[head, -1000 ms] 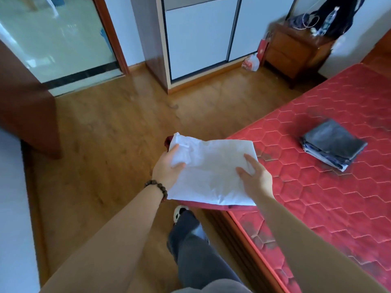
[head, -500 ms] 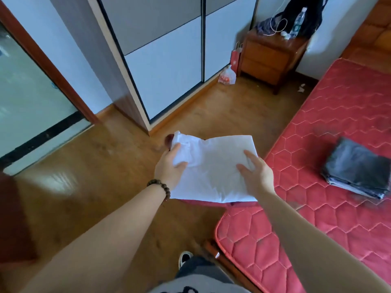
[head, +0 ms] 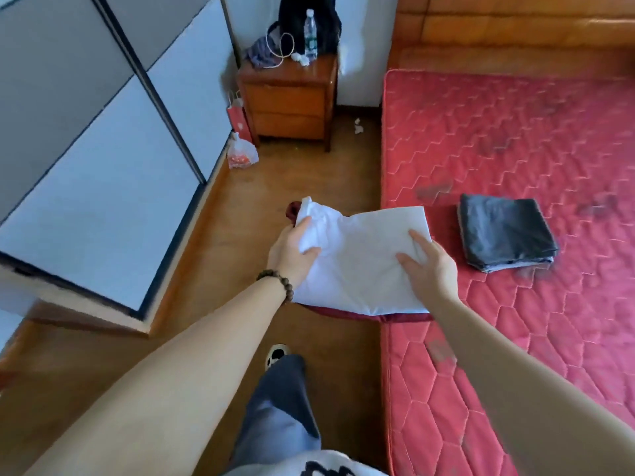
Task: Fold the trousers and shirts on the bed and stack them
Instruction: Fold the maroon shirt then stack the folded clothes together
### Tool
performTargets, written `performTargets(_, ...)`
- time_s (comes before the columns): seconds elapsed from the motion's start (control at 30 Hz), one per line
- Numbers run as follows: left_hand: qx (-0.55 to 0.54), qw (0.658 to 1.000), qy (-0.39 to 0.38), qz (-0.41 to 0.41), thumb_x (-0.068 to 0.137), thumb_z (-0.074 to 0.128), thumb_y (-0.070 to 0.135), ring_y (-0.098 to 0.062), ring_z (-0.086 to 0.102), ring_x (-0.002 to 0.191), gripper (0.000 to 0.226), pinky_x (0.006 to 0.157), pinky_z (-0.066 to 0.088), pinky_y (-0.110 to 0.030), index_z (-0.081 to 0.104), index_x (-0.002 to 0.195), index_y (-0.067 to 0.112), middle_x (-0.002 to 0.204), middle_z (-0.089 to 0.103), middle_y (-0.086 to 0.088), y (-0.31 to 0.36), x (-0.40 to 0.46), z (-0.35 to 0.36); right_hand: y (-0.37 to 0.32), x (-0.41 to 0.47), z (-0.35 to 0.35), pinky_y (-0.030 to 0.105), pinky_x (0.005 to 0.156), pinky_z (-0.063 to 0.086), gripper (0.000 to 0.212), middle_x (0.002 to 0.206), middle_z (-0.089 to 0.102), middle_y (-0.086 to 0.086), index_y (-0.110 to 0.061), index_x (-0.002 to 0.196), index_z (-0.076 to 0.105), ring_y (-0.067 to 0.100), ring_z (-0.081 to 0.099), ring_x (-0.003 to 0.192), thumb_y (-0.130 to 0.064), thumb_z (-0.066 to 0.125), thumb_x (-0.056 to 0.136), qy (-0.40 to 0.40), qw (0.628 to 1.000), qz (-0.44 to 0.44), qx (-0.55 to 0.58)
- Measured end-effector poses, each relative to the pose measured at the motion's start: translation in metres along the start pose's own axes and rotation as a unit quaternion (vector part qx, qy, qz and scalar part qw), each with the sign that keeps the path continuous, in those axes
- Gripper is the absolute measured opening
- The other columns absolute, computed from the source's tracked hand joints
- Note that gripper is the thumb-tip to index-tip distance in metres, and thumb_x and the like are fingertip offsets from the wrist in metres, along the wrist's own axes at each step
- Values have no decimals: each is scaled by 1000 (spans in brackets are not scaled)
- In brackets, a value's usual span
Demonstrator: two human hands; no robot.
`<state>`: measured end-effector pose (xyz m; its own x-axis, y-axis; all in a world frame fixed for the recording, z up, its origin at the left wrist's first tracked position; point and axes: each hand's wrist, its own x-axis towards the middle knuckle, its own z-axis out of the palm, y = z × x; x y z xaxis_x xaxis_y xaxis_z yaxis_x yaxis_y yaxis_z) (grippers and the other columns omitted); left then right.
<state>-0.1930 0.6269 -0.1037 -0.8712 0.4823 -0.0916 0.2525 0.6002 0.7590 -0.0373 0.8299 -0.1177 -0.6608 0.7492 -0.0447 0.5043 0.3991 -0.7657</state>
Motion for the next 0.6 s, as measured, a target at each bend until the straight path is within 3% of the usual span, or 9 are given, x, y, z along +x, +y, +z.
performTargets(0.17,24,994,-91,59,91,62,23,-21,48,123,60,89,31,-19,37,145,31,136,47,0,13,116,-3,-28,53,18,25,80,33,51,104,50,-11,-35,134,53,11,47,95,-34,68,85,76,993,85,-8)
performTargets(0.27,40,983,-142,111,91,62,22,-22,50,120,60,89,32,-20,39,145,30,131,51,-2,32,170,7,-35,75,15,27,80,36,50,116,57,-5,-36,134,52,13,48,96,-35,66,86,126,982,142,-8)
performTargets(0.4,60,958,-222,170,91,61,24,-24,51,120,58,93,35,-23,40,145,28,132,51,-4,64,222,36,-30,92,5,33,83,43,46,121,59,-1,-36,133,52,24,56,104,-35,64,88,185,961,206,-8)
performTargets(0.6,71,913,-314,252,92,61,23,-25,47,126,59,101,37,-30,37,147,26,140,46,-7,113,276,96,-7,119,-10,29,87,38,47,124,59,1,-31,133,53,24,56,109,-32,65,88,266,923,276,-10)
